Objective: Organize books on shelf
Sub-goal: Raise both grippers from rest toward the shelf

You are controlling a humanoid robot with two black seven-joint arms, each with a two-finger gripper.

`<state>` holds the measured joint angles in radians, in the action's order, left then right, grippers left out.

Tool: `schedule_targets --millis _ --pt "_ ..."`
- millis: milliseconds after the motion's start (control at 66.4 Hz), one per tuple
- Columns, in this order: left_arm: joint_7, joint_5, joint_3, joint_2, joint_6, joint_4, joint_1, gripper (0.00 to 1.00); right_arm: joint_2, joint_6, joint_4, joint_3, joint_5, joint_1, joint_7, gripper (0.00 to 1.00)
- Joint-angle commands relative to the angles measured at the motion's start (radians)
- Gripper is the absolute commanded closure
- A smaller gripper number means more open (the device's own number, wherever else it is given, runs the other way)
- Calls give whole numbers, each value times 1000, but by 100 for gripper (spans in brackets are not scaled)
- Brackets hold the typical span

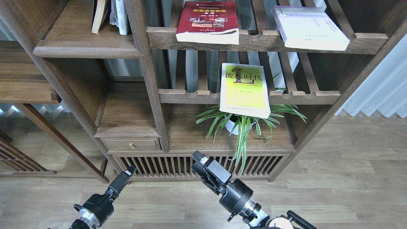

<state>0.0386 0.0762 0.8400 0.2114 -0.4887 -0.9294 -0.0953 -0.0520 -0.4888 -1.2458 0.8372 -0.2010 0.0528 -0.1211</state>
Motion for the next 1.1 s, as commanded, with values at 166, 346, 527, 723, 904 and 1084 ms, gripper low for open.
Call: schedule_targets --millis 166,346,527,723,904,1084 --pt "1 -4 -24 26 0 -8 -26 0 15 0 26 13 -6 -4 0 1" --pt "1 -4 -27 11 0 -48 -43 0 52 0 39 22 -1 -4 12 1" --pt "0 -9 -25 -18 0 -57 -34 0 52 0 83 28 -3 -1 15 1" --pt "0 -15 59 -99 0 -92 -34 0 52 0 83 37 -5 47 8 1" --pt "1 -13 39 -119 0 -94 -11 0 52 0 75 22 -6 79 8 1" --pt "1 -15 21 -153 0 -92 -32 0 52 0 77 28 -6 85 9 1"
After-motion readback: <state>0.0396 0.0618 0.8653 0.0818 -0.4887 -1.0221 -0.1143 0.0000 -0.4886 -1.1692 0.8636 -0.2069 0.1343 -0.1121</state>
